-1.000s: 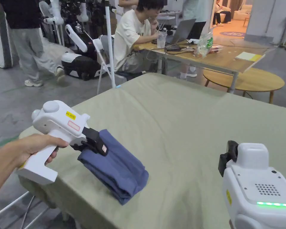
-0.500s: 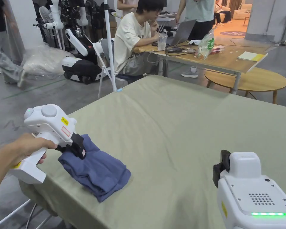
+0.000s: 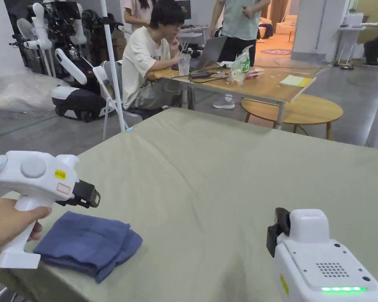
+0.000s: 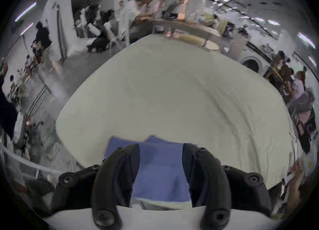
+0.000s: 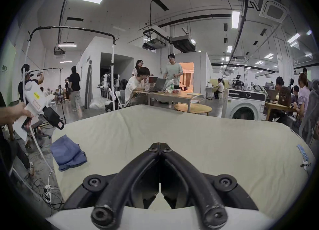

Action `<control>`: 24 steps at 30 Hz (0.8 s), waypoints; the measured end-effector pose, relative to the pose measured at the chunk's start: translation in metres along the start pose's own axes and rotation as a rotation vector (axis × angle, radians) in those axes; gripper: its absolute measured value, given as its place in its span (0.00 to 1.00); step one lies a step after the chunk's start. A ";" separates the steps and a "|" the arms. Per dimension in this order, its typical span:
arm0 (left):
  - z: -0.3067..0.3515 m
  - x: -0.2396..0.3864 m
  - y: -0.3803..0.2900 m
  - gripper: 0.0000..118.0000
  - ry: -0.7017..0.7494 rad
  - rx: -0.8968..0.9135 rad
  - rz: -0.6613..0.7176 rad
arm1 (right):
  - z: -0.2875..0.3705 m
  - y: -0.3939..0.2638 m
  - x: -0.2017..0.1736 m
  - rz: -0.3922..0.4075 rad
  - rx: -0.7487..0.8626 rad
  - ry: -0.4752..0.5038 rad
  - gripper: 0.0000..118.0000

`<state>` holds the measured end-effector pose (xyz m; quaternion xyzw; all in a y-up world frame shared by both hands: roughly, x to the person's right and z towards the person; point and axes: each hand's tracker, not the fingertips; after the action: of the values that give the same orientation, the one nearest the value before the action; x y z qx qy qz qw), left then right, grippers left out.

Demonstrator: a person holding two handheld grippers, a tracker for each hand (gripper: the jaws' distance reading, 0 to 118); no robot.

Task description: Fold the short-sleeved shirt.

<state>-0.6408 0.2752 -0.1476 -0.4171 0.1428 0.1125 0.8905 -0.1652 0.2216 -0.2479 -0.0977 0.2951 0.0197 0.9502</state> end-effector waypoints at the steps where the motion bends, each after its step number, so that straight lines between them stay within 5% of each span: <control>1: -0.003 0.018 -0.008 0.42 -0.028 0.030 -0.026 | 0.002 -0.001 0.007 -0.003 -0.002 -0.012 0.00; 4: -0.015 0.069 -0.027 0.40 -0.103 0.102 -0.052 | 0.011 -0.003 0.031 0.003 -0.008 -0.058 0.00; 15: -0.052 0.272 -0.075 0.08 -0.307 0.358 -0.115 | 0.058 -0.006 0.127 -0.015 -0.031 -0.267 0.00; 24: -0.037 0.378 -0.094 0.00 -0.339 0.505 -0.249 | 0.095 -0.013 0.179 -0.047 -0.016 -0.395 0.00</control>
<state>-0.2638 0.2187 -0.2353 -0.1727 -0.0363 0.0319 0.9838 0.0367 0.2244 -0.2704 -0.1065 0.1002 0.0186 0.9891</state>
